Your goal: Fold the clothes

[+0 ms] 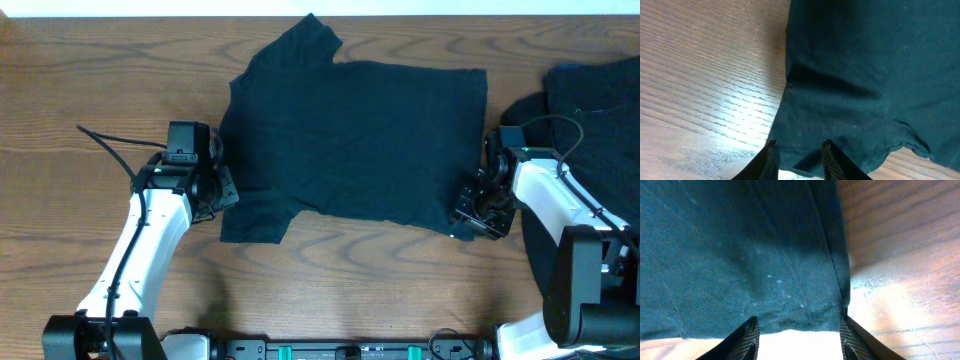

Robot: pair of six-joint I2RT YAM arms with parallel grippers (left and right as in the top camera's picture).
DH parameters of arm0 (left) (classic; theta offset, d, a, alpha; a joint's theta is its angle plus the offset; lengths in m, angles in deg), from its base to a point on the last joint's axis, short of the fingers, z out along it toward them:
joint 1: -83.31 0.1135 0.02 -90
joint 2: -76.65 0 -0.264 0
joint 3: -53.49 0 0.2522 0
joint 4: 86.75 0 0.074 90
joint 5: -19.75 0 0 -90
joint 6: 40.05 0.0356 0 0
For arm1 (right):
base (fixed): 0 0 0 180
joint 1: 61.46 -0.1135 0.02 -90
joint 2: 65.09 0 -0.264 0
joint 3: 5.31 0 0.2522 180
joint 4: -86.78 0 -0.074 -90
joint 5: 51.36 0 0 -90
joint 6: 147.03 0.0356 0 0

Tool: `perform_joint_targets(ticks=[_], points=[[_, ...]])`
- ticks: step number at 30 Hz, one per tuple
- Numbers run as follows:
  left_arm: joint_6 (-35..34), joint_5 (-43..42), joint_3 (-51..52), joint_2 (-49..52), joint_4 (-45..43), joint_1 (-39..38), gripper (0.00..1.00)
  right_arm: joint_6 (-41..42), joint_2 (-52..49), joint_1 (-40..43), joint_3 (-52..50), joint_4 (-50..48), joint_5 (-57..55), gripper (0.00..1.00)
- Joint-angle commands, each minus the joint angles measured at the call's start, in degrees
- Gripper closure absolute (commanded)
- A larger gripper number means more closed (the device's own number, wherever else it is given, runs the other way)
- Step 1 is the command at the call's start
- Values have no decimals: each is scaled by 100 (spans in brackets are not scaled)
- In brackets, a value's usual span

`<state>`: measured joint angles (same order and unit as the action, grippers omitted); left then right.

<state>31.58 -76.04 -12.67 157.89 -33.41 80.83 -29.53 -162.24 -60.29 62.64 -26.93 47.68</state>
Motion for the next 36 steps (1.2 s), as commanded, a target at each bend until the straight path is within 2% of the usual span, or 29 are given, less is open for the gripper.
perform_joint_targets(ticks=[1,9,21,28,31,33,36], points=[[-33,70,17,37,-7,-13,69,120,48,31,-59,-103,-4,51],[-33,70,24,37,-4,-13,69,280,48,26,-439,-686,4,56],[-33,70,24,37,-4,-13,69,289,48,26,-487,-739,-4,60],[-33,70,35,37,-2,-13,68,289,48,26,-673,-855,-72,59],[-33,70,35,37,-2,-13,68,289,48,26,-691,-905,-70,57],[-33,68,37,37,-2,-13,68,286,48,26,-691,-933,-70,51],[-35,68,39,37,24,-13,68,184,50,31,-616,-911,-48,50]])
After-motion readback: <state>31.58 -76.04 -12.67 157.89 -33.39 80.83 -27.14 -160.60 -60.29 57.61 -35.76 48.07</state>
